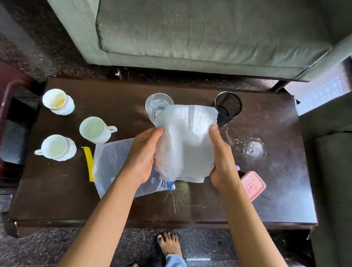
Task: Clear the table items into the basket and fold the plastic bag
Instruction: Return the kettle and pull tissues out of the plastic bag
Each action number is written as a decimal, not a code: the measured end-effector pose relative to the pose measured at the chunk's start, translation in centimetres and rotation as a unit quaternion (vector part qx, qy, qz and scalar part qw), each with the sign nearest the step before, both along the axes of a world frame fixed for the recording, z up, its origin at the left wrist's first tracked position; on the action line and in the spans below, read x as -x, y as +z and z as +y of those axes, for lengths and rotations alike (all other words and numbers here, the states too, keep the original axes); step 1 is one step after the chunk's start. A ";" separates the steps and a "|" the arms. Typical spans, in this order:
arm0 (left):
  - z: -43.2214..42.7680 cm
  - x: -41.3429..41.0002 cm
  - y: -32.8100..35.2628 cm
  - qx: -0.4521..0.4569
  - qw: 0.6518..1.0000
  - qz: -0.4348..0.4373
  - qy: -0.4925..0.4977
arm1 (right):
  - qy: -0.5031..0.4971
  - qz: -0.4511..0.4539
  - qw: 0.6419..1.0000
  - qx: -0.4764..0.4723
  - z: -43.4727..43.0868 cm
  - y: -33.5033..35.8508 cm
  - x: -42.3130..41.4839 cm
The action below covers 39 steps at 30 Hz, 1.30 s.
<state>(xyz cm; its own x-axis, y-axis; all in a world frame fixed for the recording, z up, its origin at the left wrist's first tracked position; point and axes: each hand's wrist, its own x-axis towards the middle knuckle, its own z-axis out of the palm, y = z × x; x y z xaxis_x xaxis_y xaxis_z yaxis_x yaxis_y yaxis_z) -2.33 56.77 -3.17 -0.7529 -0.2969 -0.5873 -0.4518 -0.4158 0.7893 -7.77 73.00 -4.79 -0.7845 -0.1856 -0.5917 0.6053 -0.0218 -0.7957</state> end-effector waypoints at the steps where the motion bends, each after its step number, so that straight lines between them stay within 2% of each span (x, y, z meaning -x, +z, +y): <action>1: 0.0 0.0 -0.2 0.003 1.000 0.001 0.000 | 0.000 0.024 0.999 -0.022 -0.1 0.1 -0.1; 5: 0.2 0.2 -0.9 0.019 1.000 -0.008 0.004 | -0.017 0.078 0.995 -0.056 0.1 -0.3 -0.2; 8: 0.0 0.5 -1.3 -0.053 0.999 -0.005 0.009 | -0.029 0.076 0.997 0.016 0.8 0.0 0.1; 12: 0.4 0.5 -2.1 -0.118 0.989 -0.030 -0.080 | 0.008 0.096 0.994 0.048 1.8 0.3 0.6; 16: 1.5 1.1 -2.7 -0.103 0.991 -0.023 -0.082 | 0.049 0.089 0.994 0.033 3.2 0.7 1.1; 21: 2.2 1.8 -3.1 -0.049 0.998 0.013 -0.045 | 0.052 0.032 0.998 0.034 4.1 1.1 1.9; 23: 2.6 2.1 -3.3 -0.026 0.999 0.011 -0.045 | 0.060 0.024 0.998 0.002 4.3 0.9 2.3; 29: 3.7 3.4 -3.8 -0.037 0.995 -0.072 -0.054 | 0.056 0.051 0.977 -0.199 4.7 -1.6 2.9; 35: 5.1 5.2 -3.8 -0.025 0.990 -0.123 -0.059 | 0.086 0.067 0.966 -0.233 5.0 -1.7 3.8; 37: 5.6 6.0 -3.6 0.004 0.989 -0.135 -0.054 | 0.095 0.088 0.955 -0.265 5.0 -1.6 4.2; 39: 6.2 6.7 -3.5 0.046 0.992 -0.111 -0.042 | 0.085 0.108 0.952 -0.274 4.9 -1.5 4.5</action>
